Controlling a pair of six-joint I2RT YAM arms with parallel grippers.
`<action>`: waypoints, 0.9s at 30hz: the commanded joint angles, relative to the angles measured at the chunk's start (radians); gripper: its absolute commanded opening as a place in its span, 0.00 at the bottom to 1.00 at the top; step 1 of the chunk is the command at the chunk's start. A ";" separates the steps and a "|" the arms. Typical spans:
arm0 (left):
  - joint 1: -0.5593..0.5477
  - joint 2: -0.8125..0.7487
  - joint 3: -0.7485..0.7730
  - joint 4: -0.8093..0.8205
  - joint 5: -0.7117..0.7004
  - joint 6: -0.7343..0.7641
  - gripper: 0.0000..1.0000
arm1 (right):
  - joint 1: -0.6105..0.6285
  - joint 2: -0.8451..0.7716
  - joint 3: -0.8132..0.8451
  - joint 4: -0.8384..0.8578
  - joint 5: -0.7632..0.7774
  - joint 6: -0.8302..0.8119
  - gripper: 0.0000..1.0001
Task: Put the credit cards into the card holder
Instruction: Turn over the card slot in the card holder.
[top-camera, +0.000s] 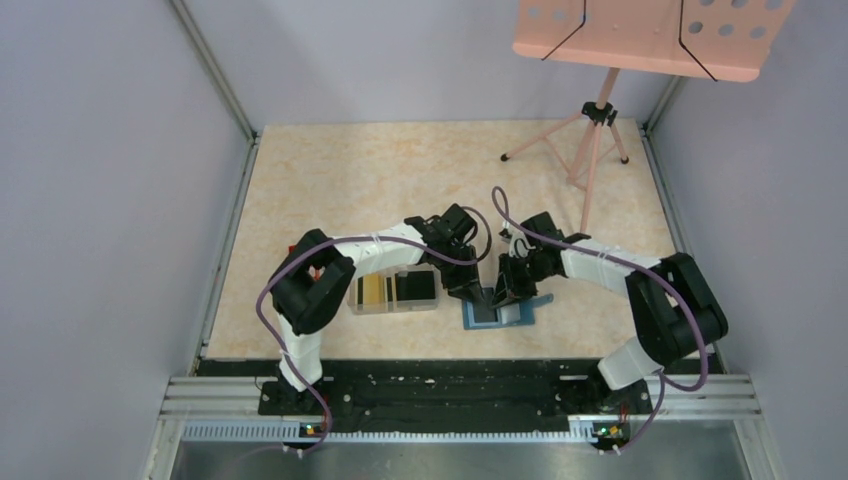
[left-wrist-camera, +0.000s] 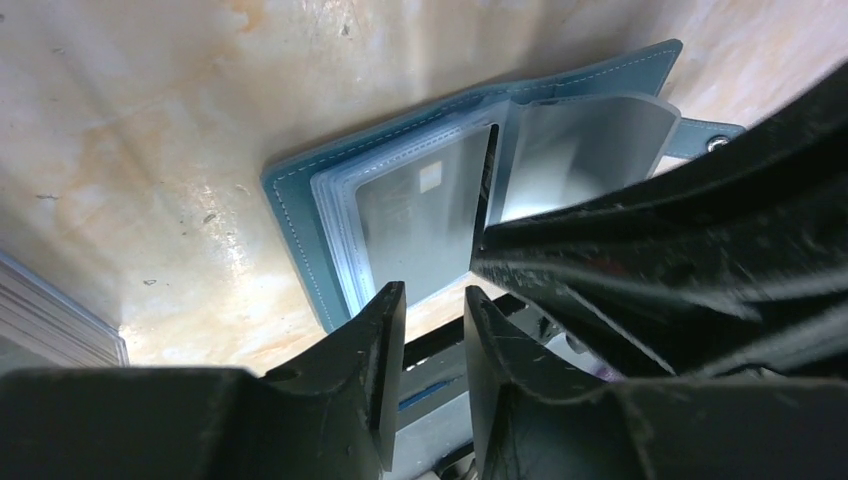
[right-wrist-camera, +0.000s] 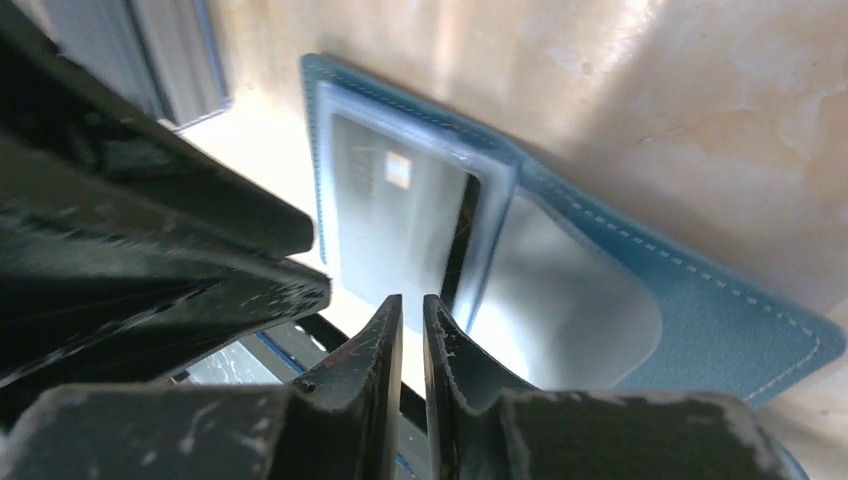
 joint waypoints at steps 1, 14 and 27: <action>0.003 0.008 0.008 -0.011 -0.016 0.008 0.36 | 0.013 0.071 -0.003 0.046 0.012 -0.016 0.08; 0.003 0.045 0.014 -0.063 -0.047 0.030 0.42 | 0.013 0.120 -0.009 0.042 0.041 -0.009 0.00; -0.007 0.055 0.035 -0.032 -0.026 0.034 0.37 | 0.014 0.085 0.000 0.033 0.011 -0.004 0.00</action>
